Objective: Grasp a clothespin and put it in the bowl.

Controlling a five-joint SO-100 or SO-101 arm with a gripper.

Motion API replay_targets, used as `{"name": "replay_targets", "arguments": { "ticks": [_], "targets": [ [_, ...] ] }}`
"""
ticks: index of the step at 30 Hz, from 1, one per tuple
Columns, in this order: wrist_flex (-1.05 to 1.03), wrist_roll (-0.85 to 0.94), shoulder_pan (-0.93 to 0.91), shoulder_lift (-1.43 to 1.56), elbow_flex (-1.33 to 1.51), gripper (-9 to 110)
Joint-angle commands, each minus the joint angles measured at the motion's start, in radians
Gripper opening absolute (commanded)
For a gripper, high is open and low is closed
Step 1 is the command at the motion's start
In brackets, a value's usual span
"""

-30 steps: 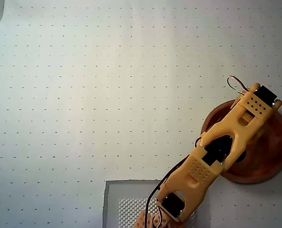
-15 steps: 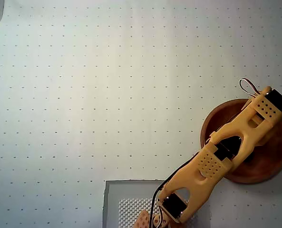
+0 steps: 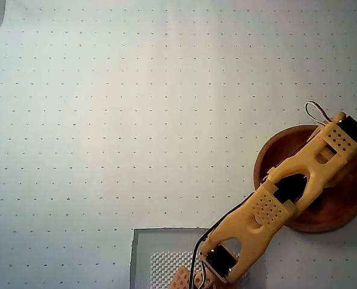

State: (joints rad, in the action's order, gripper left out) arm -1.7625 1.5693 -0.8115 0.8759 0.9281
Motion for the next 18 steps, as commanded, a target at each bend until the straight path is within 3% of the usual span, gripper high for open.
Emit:
{"name": "replay_targets", "arguments": {
  "ticks": [1,6,18],
  "targets": [
    [-0.026,0.012,0.011,0.034,-0.026,4],
    [-0.026,0.035,0.018,0.037,-0.012,15],
    [-0.026,0.043,0.017,0.077,-0.025,16]
  ]
}}
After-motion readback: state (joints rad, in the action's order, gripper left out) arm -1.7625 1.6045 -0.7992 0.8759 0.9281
